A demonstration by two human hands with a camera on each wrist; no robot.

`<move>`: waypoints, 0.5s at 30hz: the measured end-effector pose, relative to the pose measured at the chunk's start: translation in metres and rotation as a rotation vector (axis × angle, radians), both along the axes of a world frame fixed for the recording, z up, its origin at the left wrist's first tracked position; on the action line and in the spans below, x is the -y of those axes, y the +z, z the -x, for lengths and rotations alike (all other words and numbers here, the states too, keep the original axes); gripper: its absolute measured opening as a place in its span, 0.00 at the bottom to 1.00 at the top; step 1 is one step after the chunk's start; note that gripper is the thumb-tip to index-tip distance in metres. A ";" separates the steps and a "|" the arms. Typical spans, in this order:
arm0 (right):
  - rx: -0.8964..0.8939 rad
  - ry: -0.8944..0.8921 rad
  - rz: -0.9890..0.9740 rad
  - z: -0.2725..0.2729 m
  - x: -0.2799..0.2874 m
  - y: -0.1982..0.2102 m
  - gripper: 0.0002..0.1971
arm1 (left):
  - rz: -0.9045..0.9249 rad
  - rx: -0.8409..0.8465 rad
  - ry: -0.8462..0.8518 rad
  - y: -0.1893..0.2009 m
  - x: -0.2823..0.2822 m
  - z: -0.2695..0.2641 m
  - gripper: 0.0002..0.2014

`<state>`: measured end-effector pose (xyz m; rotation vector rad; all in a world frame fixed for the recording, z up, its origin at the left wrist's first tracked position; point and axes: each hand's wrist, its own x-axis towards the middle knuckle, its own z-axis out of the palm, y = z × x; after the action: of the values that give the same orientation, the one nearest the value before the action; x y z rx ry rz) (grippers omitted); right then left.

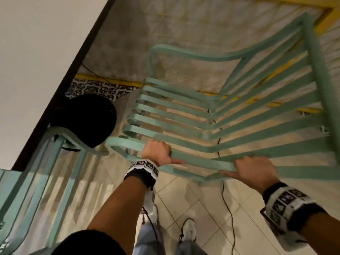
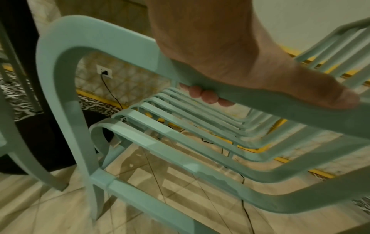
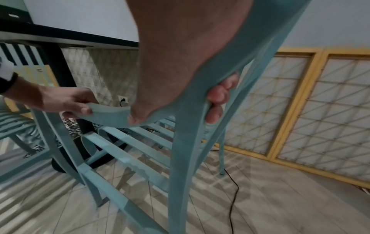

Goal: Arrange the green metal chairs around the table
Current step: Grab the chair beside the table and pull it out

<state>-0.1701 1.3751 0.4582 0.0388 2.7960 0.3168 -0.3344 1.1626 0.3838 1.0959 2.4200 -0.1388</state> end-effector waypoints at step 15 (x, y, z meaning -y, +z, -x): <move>0.011 0.146 -0.131 0.180 0.041 -0.014 0.32 | -0.034 -0.036 0.196 -0.006 0.043 0.133 0.45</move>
<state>-0.3504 1.3340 0.4445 -0.1372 2.7687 0.5332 -0.4670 1.1192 0.3782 0.8707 2.5542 -0.0530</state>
